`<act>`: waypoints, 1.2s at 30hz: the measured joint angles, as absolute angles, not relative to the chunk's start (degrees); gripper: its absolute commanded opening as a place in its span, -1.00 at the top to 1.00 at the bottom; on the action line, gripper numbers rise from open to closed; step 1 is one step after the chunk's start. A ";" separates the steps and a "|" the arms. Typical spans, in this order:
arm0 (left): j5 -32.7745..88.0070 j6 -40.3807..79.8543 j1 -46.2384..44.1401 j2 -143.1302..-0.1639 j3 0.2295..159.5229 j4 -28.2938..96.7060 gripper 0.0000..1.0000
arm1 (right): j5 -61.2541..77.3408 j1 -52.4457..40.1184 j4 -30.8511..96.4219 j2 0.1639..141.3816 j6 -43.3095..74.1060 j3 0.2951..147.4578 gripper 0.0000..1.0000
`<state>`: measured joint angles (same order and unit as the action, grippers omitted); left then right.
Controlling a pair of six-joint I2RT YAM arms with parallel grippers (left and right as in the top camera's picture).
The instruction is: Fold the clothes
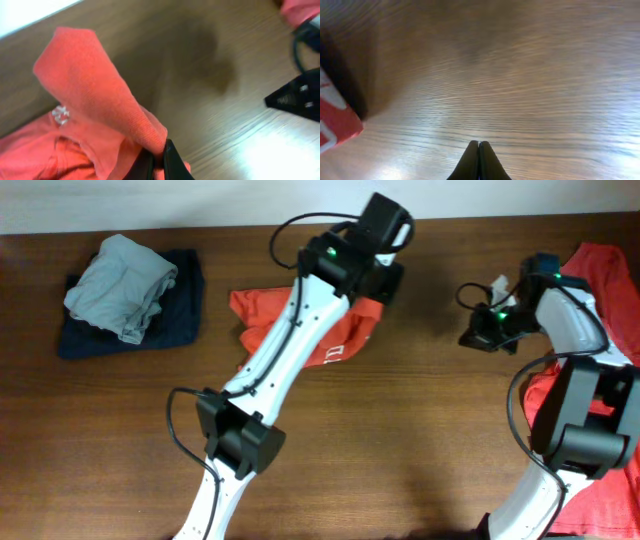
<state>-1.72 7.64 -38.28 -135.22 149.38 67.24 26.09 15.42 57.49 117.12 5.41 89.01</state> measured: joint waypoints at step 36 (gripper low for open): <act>3.22 7.92 -37.08 -135.44 140.42 63.09 0.99 | 25.28 19.68 58.17 117.12 3.90 89.01 0.91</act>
